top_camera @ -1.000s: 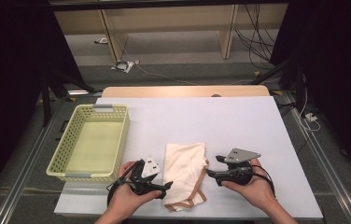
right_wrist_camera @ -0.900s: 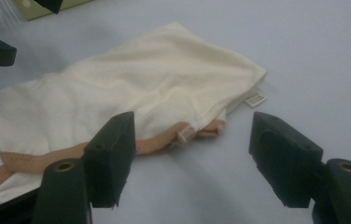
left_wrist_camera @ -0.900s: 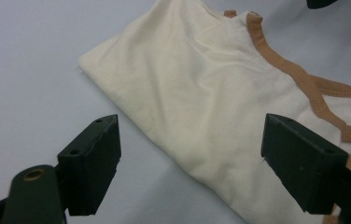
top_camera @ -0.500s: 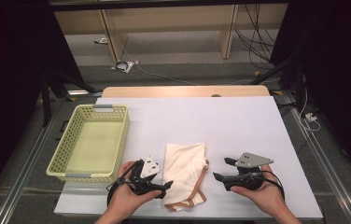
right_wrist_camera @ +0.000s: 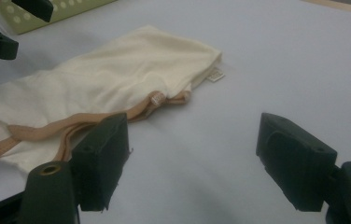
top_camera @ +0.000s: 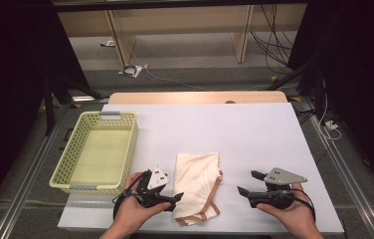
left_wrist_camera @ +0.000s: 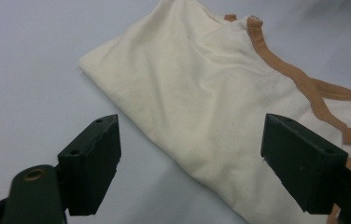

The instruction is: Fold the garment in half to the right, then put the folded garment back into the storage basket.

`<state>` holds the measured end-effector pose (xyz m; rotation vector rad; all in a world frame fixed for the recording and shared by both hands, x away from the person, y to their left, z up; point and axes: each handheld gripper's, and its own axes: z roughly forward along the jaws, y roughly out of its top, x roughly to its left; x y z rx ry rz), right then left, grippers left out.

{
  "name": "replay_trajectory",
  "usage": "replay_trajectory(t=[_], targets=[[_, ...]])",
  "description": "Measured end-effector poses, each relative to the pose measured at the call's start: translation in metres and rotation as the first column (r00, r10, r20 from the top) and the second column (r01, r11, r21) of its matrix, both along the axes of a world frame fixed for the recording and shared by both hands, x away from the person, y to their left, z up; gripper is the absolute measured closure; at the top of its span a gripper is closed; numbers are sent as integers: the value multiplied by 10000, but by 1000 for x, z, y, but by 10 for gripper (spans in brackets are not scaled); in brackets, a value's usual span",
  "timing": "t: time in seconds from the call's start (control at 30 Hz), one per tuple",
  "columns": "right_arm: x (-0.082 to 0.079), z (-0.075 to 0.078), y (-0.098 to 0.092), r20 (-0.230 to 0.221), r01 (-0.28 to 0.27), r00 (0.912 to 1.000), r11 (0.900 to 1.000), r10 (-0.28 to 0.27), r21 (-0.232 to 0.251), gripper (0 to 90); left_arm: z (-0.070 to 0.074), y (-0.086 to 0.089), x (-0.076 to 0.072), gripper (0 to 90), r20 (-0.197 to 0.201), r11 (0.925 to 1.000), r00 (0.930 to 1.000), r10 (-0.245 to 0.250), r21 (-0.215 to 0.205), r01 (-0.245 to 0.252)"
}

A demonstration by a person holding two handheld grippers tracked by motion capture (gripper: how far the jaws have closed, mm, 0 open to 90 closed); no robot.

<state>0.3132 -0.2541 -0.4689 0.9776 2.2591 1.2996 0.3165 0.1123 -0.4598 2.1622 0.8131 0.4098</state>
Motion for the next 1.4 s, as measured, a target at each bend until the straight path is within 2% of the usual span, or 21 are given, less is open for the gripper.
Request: replay_trajectory(t=[0.3, 0.57, 0.83, 0.97, 1.2, 1.23, 1.4], targets=[[-5, -2, -8, -54, 214, 9998, 9997, -214, 74, 254, -1, -1, 0, 201, -42, 10000, 10000, -50, 20, 50], [-6, -1, -10, 14, 191, 9998, 9998, -192, 115, 249, 0, -2, -1, 201, -34, 10000, 10000, -61, 54, 61], [-7, 1, -13, 257, 307, 9992, 9995, -309, 92, 218, -1, -3, -1, 198, -37, 10000, 10000, -46, 78, 46], [-8, 1, -16, 287, 418, 9987, 9989, -424, 210, 219, -1, -3, -1, 201, -39, 10000, 10000, -17, 36, 18], [-9, 0, -23, 371, 659, 9971, 9978, -663, 110, 224, -3, -5, 1, 211, -74, 10000, 10000, 67, 74, -66], [-10, -1, -23, 431, 678, 9967, 9974, -688, 232, 224, -3, -6, 1, 212, -115, 9999, 9999, 64, 102, -63], [-10, -2, -23, 425, 629, 9971, 9980, -629, 26, 226, -4, -8, 2, 219, -111, 9999, 9999, 90, 148, -89]])
